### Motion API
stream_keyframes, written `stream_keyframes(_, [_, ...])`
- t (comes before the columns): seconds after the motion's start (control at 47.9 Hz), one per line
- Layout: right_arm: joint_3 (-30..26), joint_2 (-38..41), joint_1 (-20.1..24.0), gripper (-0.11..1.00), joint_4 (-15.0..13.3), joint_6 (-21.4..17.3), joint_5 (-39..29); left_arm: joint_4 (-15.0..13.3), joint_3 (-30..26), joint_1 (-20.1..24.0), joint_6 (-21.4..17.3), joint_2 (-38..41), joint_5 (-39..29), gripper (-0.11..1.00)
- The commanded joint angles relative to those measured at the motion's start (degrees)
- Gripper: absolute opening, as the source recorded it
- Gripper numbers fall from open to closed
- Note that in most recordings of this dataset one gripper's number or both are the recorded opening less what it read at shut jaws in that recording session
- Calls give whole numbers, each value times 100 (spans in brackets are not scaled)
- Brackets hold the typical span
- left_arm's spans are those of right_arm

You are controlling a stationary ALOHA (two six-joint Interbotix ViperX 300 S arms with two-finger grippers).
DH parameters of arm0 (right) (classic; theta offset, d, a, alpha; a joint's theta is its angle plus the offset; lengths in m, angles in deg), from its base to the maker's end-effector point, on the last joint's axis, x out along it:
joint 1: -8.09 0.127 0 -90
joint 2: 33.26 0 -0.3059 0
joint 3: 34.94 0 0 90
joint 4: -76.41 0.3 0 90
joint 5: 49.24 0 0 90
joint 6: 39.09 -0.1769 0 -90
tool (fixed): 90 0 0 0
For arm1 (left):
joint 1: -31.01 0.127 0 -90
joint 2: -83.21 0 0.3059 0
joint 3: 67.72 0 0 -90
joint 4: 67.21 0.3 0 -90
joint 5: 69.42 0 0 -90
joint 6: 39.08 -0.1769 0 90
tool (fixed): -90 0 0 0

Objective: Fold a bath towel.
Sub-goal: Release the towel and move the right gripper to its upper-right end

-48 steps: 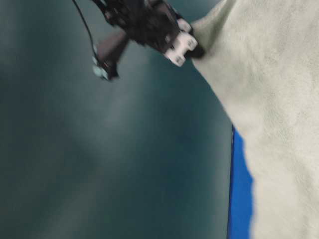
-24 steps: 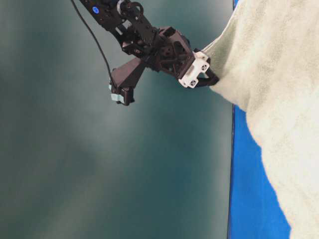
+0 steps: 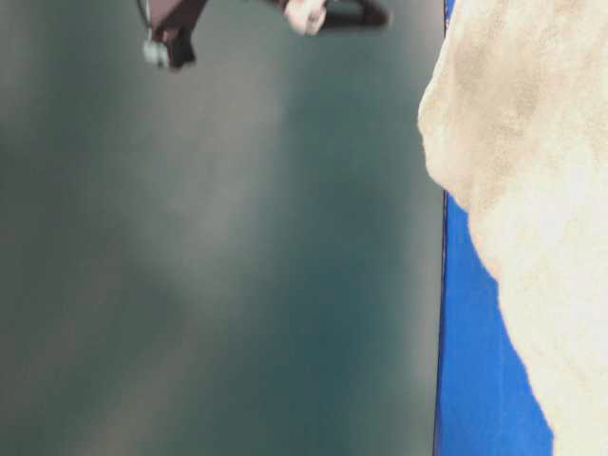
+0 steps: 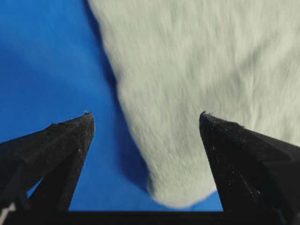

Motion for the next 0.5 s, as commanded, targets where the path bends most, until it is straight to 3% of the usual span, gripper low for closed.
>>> stream_keyframes(0.0, [167, -369, 26, 66, 97, -9, 9, 18, -62, 114, -141, -185, 26, 87])
stream_keyframes(0.271, [316, -26, -360, 66, 88, 35, 70, 18, -62, 158, -185, -132, 26, 87])
stream_keyframes(0.48, [562, 844, -791, 66, 88, 79, 1020, 18, -62, 149, -185, 9, 79, 87])
